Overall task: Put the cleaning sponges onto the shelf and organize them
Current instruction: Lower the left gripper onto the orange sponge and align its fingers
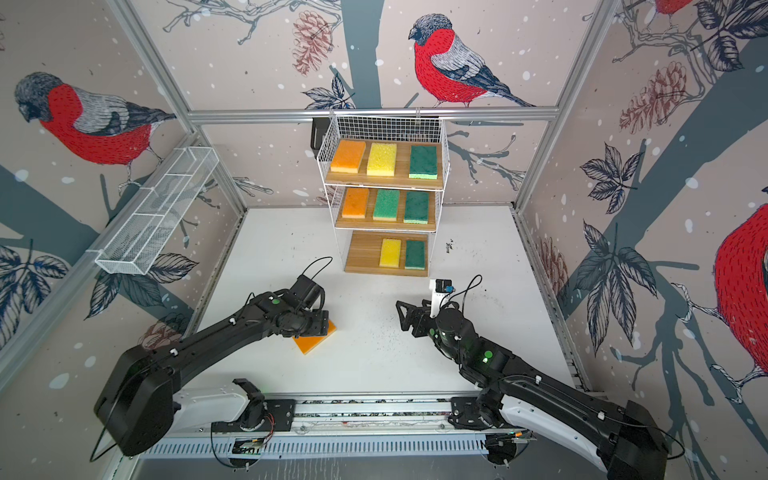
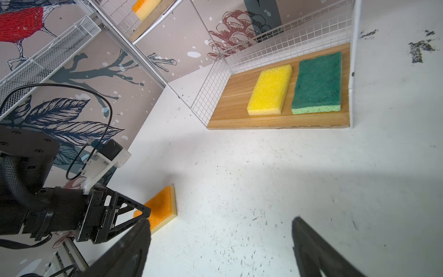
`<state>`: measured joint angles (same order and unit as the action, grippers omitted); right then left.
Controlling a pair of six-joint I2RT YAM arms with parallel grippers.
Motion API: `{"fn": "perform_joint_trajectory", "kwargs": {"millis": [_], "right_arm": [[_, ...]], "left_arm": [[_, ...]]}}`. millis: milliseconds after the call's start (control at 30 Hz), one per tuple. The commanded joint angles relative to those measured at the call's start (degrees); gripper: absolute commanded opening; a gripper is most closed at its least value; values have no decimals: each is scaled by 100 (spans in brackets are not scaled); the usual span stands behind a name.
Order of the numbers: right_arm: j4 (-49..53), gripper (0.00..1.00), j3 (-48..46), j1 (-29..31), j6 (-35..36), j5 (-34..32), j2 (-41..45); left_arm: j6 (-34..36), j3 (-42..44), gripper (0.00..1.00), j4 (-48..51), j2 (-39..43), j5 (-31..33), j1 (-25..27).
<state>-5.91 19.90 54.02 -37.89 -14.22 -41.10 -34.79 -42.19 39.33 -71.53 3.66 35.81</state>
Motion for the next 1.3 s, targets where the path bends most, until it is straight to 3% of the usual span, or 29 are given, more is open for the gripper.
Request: {"fn": "perform_joint_trajectory", "kwargs": {"millis": [0,133,467,833,1267], "right_arm": [[38,92,-95,30,-154,-14,147],[54,92,-177,53,-216,29,273],[281,93,-206,80,-237,-50,455],[496,94,-283,82,-214,-186,697],[913,95,-584,68,-220,-608,1785]], "left_arm": [[-316,98,72,57,42,87,161],[-433,268,64,-141,111,-20,180],[-408,326,62,-596,-347,-179,285],[-336,-102,59,-1234,-885,-667,282],[-363,-1000,59,-1733,-1832,-1002,399]]}}
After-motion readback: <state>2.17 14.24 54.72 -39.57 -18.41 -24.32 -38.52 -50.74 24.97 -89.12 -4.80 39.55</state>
